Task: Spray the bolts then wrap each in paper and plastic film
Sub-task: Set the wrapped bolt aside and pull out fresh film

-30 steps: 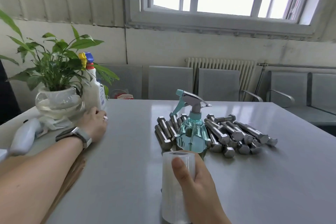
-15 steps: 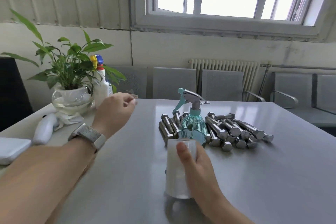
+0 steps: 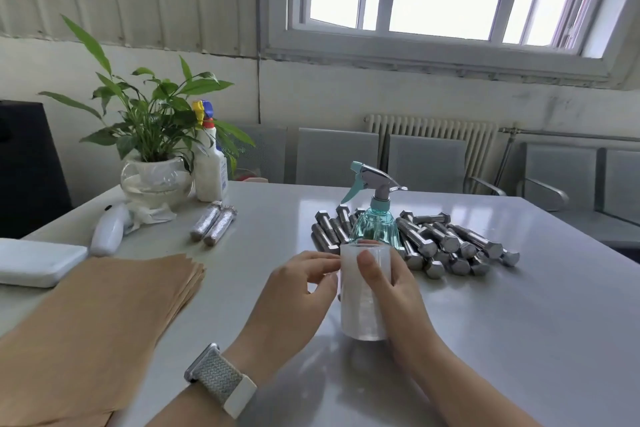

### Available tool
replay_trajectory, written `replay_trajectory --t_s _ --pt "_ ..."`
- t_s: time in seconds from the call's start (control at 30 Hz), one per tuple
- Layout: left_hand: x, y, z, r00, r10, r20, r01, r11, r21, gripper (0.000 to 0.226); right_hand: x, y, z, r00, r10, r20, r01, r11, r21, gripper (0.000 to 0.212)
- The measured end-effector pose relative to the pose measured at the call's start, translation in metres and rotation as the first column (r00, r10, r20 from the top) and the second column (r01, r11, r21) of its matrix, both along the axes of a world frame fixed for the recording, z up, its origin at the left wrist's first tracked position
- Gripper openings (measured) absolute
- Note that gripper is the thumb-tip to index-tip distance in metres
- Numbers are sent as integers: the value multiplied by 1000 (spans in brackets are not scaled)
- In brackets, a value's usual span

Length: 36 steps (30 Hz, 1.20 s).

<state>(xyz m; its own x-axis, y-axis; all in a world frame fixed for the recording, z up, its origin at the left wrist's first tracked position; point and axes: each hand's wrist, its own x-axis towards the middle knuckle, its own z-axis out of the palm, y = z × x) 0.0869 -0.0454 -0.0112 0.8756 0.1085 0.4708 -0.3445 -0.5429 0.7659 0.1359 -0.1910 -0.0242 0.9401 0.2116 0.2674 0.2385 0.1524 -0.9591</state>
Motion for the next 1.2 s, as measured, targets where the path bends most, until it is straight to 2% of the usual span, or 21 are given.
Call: replay_trajectory --t_s 0.2,0.33,0.47,0.57,0.7,0.87,1.07,1.2 --pt "0 1 -6 999 36 -18 -37 999 -32 23 -1 2 0 995 6 104 3 996 -85 41" --pt "2 2 -7 994 72 -78 -75 996 -44 12 0 2 -4 991 -15 136 32 992 -124 45" --pt "1 0 -9 982 89 -165 -91 996 -4 7 3 0 -5 994 -29 104 38 995 -90 47" --pt "0 1 -8 975 125 -183 -121 992 31 12 3 0 -4 998 -20 68 24 998 -66 46" --pt "-1 1 -6 982 95 -160 -85 994 66 10 2 1 -3 998 -3 55 7 998 -67 48" --pt "-1 4 -6 981 144 -131 -131 986 106 3 2 0 -3 998 15 68 -10 997 -74 49" --pt "-4 3 -3 978 196 -66 -179 961 211 6 1 0 -3 999 26 47 -22 997 -76 56" --pt "-3 5 -3 985 147 -92 -134 982 130 7 2 0 -3 1000 5 4 -5 998 -69 58"
